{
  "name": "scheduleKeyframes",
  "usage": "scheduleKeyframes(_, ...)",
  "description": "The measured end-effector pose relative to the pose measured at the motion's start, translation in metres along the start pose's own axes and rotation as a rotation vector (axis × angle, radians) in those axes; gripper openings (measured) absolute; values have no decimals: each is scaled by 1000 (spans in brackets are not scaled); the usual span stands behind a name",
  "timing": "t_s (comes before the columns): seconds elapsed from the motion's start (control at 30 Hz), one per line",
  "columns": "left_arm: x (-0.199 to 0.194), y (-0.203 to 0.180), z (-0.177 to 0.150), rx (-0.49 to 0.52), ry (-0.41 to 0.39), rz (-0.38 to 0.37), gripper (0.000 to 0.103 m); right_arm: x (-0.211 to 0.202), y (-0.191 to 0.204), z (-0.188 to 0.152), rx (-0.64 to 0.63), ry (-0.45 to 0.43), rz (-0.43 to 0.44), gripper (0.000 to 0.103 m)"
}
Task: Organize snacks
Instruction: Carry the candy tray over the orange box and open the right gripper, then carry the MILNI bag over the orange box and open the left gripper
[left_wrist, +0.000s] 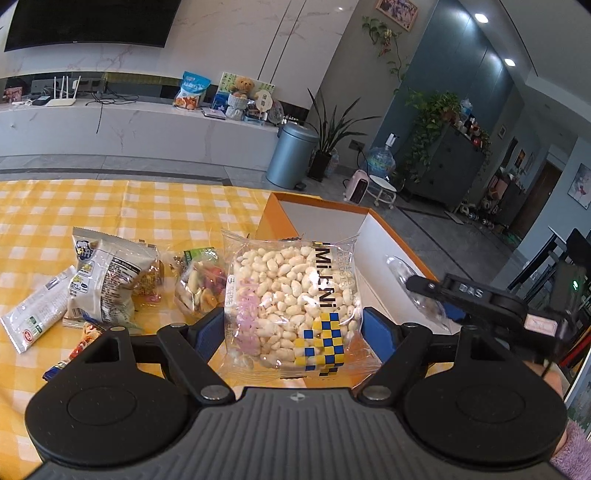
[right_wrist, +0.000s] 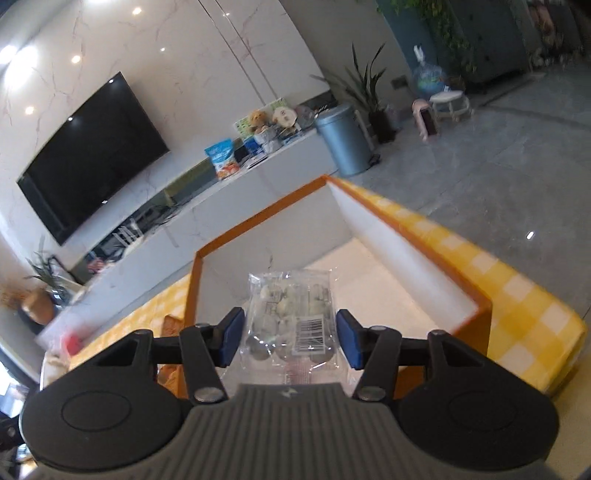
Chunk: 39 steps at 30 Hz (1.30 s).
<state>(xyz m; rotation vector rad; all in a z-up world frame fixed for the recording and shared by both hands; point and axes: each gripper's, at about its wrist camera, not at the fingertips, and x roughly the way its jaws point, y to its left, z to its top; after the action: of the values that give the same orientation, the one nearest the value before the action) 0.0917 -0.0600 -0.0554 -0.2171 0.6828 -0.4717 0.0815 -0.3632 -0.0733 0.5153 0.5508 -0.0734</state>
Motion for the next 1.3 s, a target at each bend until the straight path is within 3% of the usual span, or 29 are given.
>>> scheduleKeyframes(0.33,6,0,-4,-16,19,16,91,24,18,-10,-166,133,-155,54)
scheduleKeyframes(0.5,7,-8,1,-6,21,9,91,15,16,-13,-186,115,-188,69)
scheduleKeyframes(0.63,16,-23,13,22,11,-5,91,1,-1,-9,-90,53,-129,73)
scheduleKeyframes(0.87,46,-54,26,65,20,-45,91,-26,-27,-11,97,-116,-111,74)
scheduleKeyframes(1.0,69,-64,32,86,39,-82,91,-41,-33,-17,142,-203,-90,76)
scheduleKeyframes(1.3,131,-85,34,74,164,-175,91,-40,-50,-16,285,-253,-97,75)
